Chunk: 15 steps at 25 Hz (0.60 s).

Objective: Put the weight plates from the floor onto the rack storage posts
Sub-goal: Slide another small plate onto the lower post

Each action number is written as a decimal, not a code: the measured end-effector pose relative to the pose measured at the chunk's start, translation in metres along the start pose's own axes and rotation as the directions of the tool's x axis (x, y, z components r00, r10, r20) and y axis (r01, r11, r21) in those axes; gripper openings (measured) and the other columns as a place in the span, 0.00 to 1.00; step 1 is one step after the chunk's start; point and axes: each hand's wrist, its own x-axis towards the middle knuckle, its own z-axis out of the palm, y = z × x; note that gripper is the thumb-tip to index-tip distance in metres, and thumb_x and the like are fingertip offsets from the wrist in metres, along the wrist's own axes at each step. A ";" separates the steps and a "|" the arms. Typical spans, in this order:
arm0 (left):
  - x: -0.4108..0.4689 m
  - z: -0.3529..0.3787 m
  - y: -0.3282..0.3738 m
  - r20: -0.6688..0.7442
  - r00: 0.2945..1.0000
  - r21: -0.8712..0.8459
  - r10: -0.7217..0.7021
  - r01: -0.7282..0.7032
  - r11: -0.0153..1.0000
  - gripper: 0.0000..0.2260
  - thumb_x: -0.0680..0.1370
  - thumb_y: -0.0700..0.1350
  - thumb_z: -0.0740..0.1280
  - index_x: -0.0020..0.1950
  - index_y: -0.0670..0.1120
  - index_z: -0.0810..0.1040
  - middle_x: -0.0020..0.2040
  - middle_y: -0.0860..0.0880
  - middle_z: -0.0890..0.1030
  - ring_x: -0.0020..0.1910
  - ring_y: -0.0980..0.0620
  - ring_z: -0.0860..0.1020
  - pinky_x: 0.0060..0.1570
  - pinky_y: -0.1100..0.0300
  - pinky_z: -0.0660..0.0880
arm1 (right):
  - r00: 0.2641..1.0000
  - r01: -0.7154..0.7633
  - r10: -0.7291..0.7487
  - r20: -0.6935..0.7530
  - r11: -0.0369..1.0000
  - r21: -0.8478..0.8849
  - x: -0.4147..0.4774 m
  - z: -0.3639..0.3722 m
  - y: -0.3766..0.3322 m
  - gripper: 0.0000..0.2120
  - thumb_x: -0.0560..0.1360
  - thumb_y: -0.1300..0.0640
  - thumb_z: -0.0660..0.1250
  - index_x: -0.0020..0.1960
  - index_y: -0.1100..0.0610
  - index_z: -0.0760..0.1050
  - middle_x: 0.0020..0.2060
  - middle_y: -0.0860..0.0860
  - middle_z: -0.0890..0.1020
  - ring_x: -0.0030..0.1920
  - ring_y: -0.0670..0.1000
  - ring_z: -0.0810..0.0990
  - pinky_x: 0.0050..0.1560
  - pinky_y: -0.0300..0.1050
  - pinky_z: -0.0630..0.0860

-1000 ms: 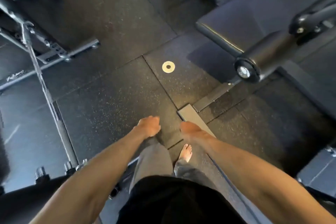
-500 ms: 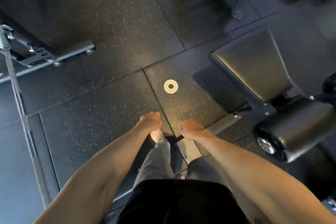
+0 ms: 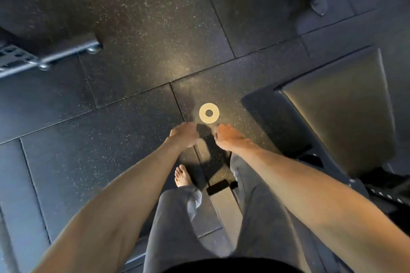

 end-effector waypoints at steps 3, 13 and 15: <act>0.096 0.033 -0.005 -0.034 0.991 -0.173 -0.129 0.122 0.977 0.13 0.83 0.42 0.58 0.66 0.41 0.72 0.60 0.41 0.79 0.58 0.40 0.79 0.52 0.52 0.74 | 0.998 -0.034 0.033 0.045 0.999 0.015 0.100 0.024 0.040 0.16 0.80 0.58 0.58 0.66 0.61 0.72 0.58 0.59 0.80 0.58 0.60 0.80 0.56 0.52 0.77; 0.399 0.199 -0.033 0.011 0.906 -0.505 -0.423 0.370 0.779 0.30 0.80 0.43 0.64 0.77 0.42 0.52 0.68 0.35 0.68 0.64 0.34 0.74 0.61 0.43 0.76 | 0.972 -0.210 0.225 -0.062 0.960 0.184 0.398 0.133 0.147 0.21 0.82 0.55 0.61 0.72 0.59 0.62 0.62 0.60 0.78 0.62 0.61 0.78 0.58 0.54 0.75; 0.430 0.226 -0.034 -0.003 0.898 -0.463 -0.439 0.388 0.797 0.34 0.81 0.49 0.64 0.79 0.41 0.47 0.70 0.35 0.67 0.66 0.33 0.73 0.63 0.44 0.73 | 0.980 -0.172 0.186 -0.077 0.972 0.162 0.429 0.157 0.153 0.26 0.81 0.51 0.64 0.72 0.59 0.59 0.61 0.62 0.78 0.61 0.63 0.77 0.58 0.54 0.75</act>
